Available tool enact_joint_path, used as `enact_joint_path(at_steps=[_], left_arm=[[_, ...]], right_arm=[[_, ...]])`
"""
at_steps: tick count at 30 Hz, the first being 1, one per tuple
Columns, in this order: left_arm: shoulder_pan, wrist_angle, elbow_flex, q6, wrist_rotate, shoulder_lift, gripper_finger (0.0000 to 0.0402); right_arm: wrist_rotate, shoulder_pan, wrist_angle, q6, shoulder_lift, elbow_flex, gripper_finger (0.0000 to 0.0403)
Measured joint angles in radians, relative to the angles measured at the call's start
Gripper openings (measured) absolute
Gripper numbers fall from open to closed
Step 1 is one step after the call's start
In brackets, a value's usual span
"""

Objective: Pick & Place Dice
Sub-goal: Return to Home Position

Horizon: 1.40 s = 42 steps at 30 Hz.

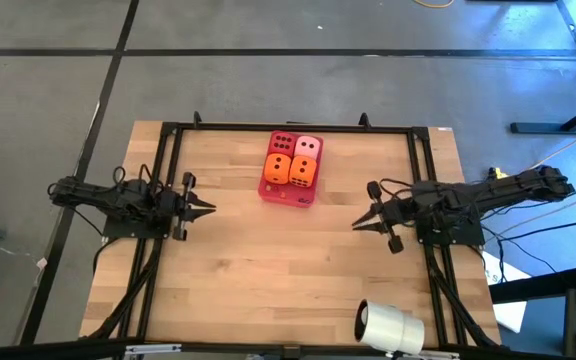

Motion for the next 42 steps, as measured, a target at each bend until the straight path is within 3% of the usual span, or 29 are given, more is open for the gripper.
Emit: enact_joint_path(at_steps=[3,11,17,23,28,34,42], left_arm=[[0.000,0.000,0.000,-0.019,0.000,0.000,0.0031],[0.000,-0.003,0.000,-0.044,0.001,0.000,0.0031],[0.000,-0.003,0.000,-0.037,0.001,0.000,0.0031],[0.000,-0.002,0.000,-0.051,0.001,0.000,0.0031],[0.000,0.024,0.000,-0.052,0.000,-0.001,0.0031],[0.000,0.011,0.000,-0.060,0.000,-0.001,0.0031],[0.000,-0.003,0.000,-0.061,0.001,0.000,0.0031]], right_arm=[[0.055,0.000,-0.001,-0.002,0.021,0.000,0.0074],[0.056,0.001,0.000,-0.002,0.025,0.000,0.0180],[0.056,0.001,0.000,-0.002,0.025,0.000,0.0227],[0.007,0.000,-0.005,0.069,0.022,0.000,0.0238],[-0.029,0.000,-0.034,-0.054,-0.023,0.000,0.0236],[0.004,-0.021,-0.188,-0.043,-0.187,-0.009,0.0236],[0.039,-0.026,-0.133,-0.007,-0.407,-0.148,0.0236]])
